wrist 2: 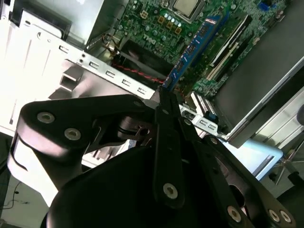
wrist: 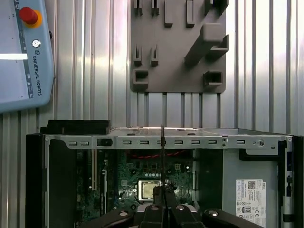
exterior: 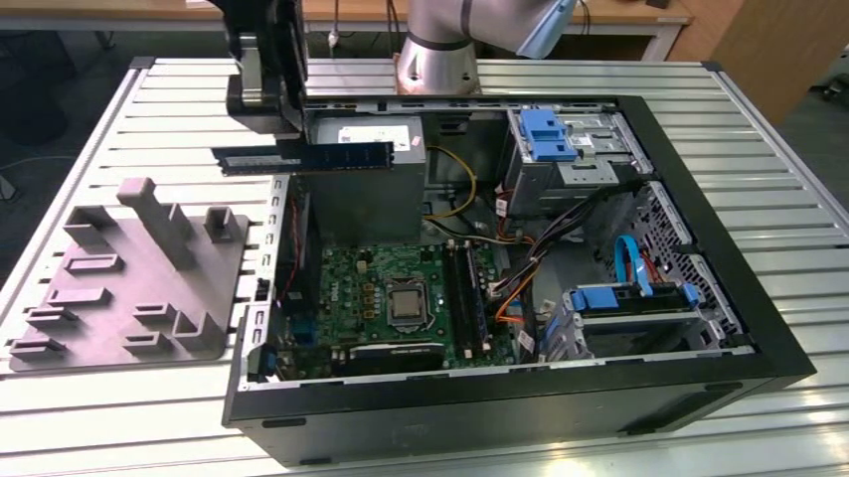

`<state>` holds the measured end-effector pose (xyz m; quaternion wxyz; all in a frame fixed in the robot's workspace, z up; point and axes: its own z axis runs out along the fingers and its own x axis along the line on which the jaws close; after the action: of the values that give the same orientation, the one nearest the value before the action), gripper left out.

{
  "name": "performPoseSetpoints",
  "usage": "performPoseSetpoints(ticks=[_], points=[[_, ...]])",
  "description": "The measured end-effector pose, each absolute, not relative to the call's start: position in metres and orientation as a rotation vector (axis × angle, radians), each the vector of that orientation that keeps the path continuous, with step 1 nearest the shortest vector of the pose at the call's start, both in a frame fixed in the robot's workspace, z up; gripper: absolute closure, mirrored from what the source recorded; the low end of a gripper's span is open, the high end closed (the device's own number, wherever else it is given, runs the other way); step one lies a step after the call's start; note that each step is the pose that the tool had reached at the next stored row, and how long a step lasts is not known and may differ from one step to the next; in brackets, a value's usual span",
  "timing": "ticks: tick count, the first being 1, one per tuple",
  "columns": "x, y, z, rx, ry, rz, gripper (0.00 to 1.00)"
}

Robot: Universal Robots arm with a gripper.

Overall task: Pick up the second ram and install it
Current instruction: 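Pick up the second ram and move it above second insertion slot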

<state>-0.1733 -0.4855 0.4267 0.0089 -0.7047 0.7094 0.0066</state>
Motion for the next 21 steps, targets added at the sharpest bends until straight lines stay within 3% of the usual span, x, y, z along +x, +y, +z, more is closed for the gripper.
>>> performPoseSetpoints(ticks=[21], points=[[-0.128, -0.486, 0.427, -2.202, 2.216, 0.021, 0.88]])
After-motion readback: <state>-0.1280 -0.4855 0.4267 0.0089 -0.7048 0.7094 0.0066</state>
